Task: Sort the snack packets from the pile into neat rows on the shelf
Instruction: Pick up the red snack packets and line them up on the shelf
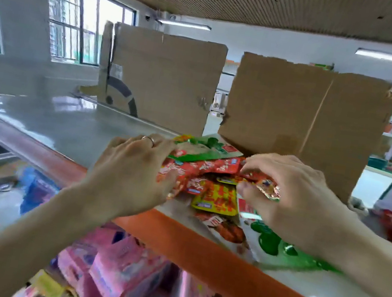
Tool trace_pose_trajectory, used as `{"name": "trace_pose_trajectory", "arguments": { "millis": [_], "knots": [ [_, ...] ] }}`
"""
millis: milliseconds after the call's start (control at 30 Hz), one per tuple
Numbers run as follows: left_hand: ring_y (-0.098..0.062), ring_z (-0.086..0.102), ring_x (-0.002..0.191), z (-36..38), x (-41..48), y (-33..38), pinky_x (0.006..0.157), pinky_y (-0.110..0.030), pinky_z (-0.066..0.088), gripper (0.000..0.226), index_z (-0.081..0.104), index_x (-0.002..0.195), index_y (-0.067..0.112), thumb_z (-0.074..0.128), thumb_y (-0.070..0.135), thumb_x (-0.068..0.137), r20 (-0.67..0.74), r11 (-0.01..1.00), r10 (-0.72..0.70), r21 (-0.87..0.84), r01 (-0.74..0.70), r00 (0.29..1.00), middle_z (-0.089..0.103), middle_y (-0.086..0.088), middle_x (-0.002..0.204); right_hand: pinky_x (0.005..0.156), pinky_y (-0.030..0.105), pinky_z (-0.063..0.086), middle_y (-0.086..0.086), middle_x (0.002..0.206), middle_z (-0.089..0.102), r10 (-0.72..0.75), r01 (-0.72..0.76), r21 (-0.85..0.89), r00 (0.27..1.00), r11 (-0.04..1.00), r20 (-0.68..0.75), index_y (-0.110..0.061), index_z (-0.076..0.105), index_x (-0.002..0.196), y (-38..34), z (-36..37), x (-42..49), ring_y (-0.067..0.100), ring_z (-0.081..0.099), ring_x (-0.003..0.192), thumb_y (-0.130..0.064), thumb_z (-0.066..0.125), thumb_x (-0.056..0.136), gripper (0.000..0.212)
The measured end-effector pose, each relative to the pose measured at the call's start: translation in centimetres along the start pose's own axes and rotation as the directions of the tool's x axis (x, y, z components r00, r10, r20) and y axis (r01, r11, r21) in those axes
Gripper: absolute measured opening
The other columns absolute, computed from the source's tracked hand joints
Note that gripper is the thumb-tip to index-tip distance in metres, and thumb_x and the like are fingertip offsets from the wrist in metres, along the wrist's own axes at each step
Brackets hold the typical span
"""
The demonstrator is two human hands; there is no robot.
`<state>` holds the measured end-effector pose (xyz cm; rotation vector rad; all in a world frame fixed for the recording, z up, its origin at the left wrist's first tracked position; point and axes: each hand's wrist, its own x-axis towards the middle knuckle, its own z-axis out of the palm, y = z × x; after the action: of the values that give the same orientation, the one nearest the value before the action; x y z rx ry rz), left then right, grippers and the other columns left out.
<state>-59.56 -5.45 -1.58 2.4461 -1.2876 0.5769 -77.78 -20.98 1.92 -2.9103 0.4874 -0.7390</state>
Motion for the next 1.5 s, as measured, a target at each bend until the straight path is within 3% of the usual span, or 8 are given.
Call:
{"name": "trace_pose_trajectory", "arguments": {
  "millis": [367,500,733,933,1133,1233,1367,1500],
  "knots": [
    [-0.004,0.059,0.091,0.8,2.2,-7.3,0.087,-0.037,0.051,0.086,0.056,0.114,0.04,0.033,0.099,0.055,0.252,0.971,0.039,-0.236,0.022,0.967,0.062,0.02,0.104,0.095,0.028,0.021,-0.024,0.114,0.056,-0.012,0.019,-0.061,0.993,0.998,0.114,-0.037,0.06,0.112,-4.7,3.5,5.7,-0.003,0.042,0.11,-0.052,0.049,0.094,0.027],
    [-0.009,0.057,0.095,0.6,2.5,-6.6,0.094,-0.04,0.04,0.097,0.055,0.116,0.037,0.023,0.103,0.053,0.247,0.994,0.088,-0.09,-0.067,0.965,0.061,0.019,0.106,0.104,0.038,0.025,-0.023,0.122,0.053,0.051,-0.035,-0.107,0.987,0.994,0.154,-0.037,0.061,0.11,-5.3,4.9,6.0,0.002,0.031,0.122,-0.055,0.049,0.093,0.028],
    [-0.012,0.055,0.1,0.7,3.3,-5.6,0.096,-0.038,0.043,0.07,0.052,0.124,0.034,0.062,0.077,0.07,0.29,0.967,0.116,-0.251,-0.041,0.95,0.058,0.014,0.111,0.113,0.047,0.019,-0.027,0.135,0.042,0.142,-0.131,-0.071,0.973,0.989,0.182,-0.043,0.057,0.122,-5.4,5.1,4.9,0.002,0.018,0.126,-0.053,0.052,0.092,0.032],
    [-0.005,0.054,0.094,0.9,3.1,-6.3,0.077,-0.026,0.043,0.067,0.054,0.121,0.034,0.077,0.065,0.066,0.186,0.881,0.075,-0.473,0.022,0.98,0.058,0.015,0.11,0.11,0.045,0.027,-0.024,0.118,0.051,0.188,-0.189,0.003,0.978,0.982,0.094,-0.041,0.058,0.099,-5.9,4.3,3.5,0.002,0.029,0.116,-0.055,0.05,0.091,0.018],
    [-0.007,0.065,0.076,-0.4,2.5,-4.3,0.055,-0.028,0.051,0.051,0.059,0.095,0.033,0.075,0.068,0.062,0.12,0.61,0.07,-0.79,0.052,0.99,0.062,0.012,0.092,0.074,0.023,0.047,-0.018,0.075,0.066,0.145,-0.163,0.259,0.986,0.952,0.087,-0.025,0.068,0.081,-7.1,4.1,2.5,-0.001,0.06,0.076,-0.058,0.046,0.093,0.042],
    [-0.013,0.069,0.058,-1.2,2.3,-2.6,0.053,-0.029,0.055,0.055,0.066,0.093,0.021,0.071,0.066,0.061,0.133,0.422,0.061,-0.902,0.095,0.989,0.07,0.003,0.076,0.066,0.048,0.045,0.008,0.074,0.065,0.123,-0.153,0.454,0.988,0.878,0.097,-0.011,0.065,0.084,-7.3,3.6,2.3,0.028,0.059,0.068,-0.055,0.046,0.096,0.05],
    [-0.036,0.068,0.088,-0.8,2.3,-1.8,0.085,-0.054,0.057,0.056,0.072,0.093,0.01,0.059,0.062,0.078,0.21,0.252,0.1,-0.951,0.18,0.972,0.071,-0.018,0.092,0.074,0.06,0.047,0.022,0.087,0.065,0.16,-0.172,0.529,0.985,0.831,0.068,-0.013,0.068,0.095,-6.3,3.3,2.0,0.036,0.06,0.073,-0.043,0.051,0.094,0.035],
    [-0.026,0.067,0.095,-0.2,2.5,-1.0,0.077,-0.038,0.051,0.013,0.067,0.1,0.017,0.064,0.026,0.093,0.226,0.112,0.019,-0.969,0.222,0.974,0.074,-0.006,0.094,0.065,0.054,0.049,0.015,0.084,0.07,0.214,-0.216,0.531,0.975,0.82,0.067,-0.03,0.072,0.095,-4.7,2.9,0.7,0.039,0.058,0.068,-0.029,0.053,0.1,0.019]
  ]
}}
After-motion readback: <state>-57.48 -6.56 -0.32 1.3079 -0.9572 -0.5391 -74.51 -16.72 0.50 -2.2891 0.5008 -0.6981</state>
